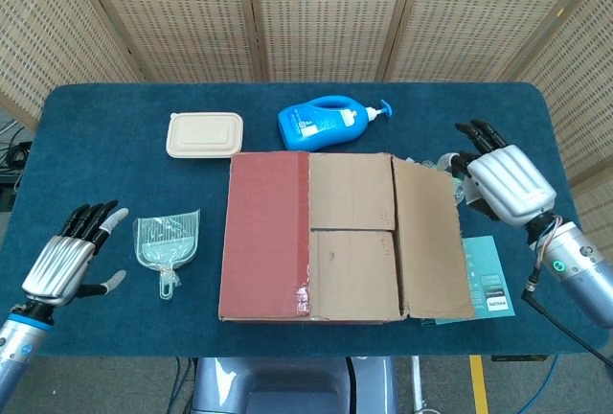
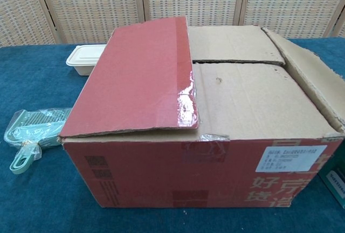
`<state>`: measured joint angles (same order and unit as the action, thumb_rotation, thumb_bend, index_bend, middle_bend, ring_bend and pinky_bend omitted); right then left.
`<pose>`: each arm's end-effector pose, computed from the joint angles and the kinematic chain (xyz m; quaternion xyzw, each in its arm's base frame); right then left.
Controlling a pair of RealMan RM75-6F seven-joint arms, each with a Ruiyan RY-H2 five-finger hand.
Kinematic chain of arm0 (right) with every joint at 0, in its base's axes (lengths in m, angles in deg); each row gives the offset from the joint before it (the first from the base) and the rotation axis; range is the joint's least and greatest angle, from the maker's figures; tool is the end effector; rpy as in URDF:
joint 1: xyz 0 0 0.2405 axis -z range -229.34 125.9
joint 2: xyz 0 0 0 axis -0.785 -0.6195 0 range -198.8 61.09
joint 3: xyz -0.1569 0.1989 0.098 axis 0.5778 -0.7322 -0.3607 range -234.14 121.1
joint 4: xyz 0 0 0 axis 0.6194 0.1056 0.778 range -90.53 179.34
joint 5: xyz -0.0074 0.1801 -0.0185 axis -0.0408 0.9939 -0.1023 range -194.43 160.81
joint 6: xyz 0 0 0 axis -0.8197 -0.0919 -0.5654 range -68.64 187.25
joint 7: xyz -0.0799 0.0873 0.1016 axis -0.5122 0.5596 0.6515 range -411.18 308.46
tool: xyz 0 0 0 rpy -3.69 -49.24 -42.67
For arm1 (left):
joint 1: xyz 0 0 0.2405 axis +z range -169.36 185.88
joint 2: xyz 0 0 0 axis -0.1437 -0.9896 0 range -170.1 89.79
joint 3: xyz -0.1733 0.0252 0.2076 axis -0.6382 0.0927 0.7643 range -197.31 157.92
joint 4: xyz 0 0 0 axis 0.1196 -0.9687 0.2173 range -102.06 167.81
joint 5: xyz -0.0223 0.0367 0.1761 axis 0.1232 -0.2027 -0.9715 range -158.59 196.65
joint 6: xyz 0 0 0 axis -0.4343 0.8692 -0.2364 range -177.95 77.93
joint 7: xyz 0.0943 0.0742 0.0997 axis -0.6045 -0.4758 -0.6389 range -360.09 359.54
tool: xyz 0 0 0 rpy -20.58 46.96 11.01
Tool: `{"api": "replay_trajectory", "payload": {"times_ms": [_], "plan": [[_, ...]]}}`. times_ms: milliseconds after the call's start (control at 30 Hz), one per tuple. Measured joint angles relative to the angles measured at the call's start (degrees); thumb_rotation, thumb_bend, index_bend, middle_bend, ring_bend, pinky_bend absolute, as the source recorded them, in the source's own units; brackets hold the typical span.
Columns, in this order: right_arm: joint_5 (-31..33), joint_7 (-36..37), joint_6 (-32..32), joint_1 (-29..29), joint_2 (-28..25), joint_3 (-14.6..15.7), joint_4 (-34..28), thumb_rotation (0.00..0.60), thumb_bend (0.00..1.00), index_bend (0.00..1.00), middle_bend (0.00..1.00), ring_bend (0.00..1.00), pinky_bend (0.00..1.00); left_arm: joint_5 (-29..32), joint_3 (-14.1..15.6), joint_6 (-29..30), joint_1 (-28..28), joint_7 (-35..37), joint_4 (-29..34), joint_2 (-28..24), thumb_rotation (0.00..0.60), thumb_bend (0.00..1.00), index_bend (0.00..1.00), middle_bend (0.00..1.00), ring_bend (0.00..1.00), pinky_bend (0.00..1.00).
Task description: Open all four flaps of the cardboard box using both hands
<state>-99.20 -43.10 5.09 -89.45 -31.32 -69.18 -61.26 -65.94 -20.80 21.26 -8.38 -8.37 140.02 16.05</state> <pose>-0.1387 -0.3358 0.2685 0.7526 -0.2783 0.3891 0.4524 -0.2468 0.2319 0.1760 -0.6974 -0.3847 -0.3544 0.4900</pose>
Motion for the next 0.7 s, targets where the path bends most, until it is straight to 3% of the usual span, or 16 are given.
{"api": "replay_trajectory", "payload": {"times_ms": [133,367,500,700], "plan": [[-0.01,0.53,-0.93,0.83,0.64,0.2,0.31,0.6,0.97,0.32,0.38,0.04,0.0,-0.75,-0.23,-0.32,-0.63,-0.07,0.06,-0.38,0.515,0.3,0.04,0.0,0.0,0.0],[0.59,0.34,-4.86,3.48,3.04,0.81,0.78,0.6,0.95,0.17,0.19,0.0,0.0,-3.68,-1.13,-0.6,-2.32,1.43,0.03,-1.94,0.514,0.3,0.04,0.0,0.0,0.0],[1.47,-2.03,-7.95,5.56,4.77,1.34,0.74,0.6,0.88,0.09,0.08,0.0,0.0,-5.45,-2.04,-0.65,-3.68,2.82,-0.12,-3.3,0.514,0.3,0.04,0.0,0.0,0.0],[3.38,-6.79,-12.92,9.34,8.47,2.6,-0.08,0.6,0.88,0.03,0.01,0.0,0.0,-7.21,-3.24,-2.5,-6.61,6.61,-0.86,-5.04,0.515,0.3,0.04,0.0,0.0,0.0]]}}
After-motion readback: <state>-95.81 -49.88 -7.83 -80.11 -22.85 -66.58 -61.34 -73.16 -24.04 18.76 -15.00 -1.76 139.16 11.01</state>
